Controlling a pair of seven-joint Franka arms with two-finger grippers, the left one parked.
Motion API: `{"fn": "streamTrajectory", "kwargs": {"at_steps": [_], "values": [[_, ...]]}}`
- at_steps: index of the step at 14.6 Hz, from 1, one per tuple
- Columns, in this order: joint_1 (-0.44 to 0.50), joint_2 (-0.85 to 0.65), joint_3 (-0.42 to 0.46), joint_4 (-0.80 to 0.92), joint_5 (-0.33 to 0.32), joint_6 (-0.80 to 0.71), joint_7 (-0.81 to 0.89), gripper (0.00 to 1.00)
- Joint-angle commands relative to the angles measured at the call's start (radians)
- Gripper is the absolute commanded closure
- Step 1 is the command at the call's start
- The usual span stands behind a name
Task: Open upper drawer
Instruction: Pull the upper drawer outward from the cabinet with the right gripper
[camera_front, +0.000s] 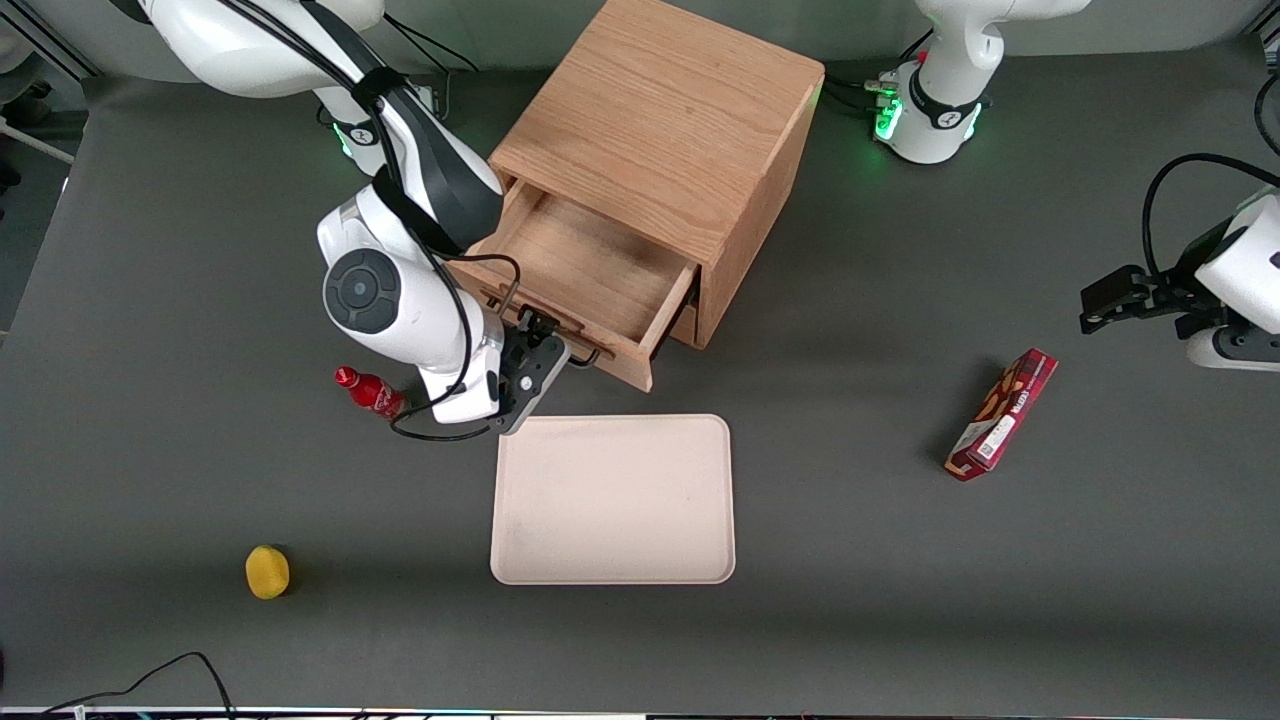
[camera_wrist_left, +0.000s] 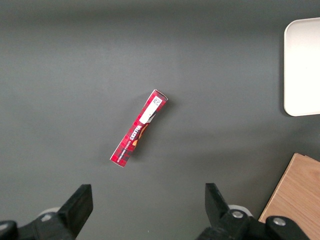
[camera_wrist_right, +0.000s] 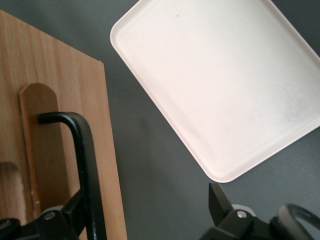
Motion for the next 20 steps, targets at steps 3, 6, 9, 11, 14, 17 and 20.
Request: {"fn": "streamTrajectory", "kwargs": {"at_steps": [3,6,9,11,14,17,20], "values": [[0.002,0.036,-0.029,0.067,-0.043,-0.014,-0.015,0.00],[-0.001,0.049,-0.032,0.094,-0.063,-0.035,-0.026,0.00],[-0.013,0.056,-0.047,0.106,-0.063,-0.037,-0.037,0.00],[-0.022,0.069,-0.047,0.119,-0.063,-0.037,-0.037,0.00],[-0.027,0.081,-0.050,0.139,-0.068,-0.037,-0.038,0.00],[-0.028,0.098,-0.070,0.172,-0.077,-0.055,-0.049,0.00],[-0.042,0.130,-0.070,0.234,-0.077,-0.090,-0.052,0.00]]}}
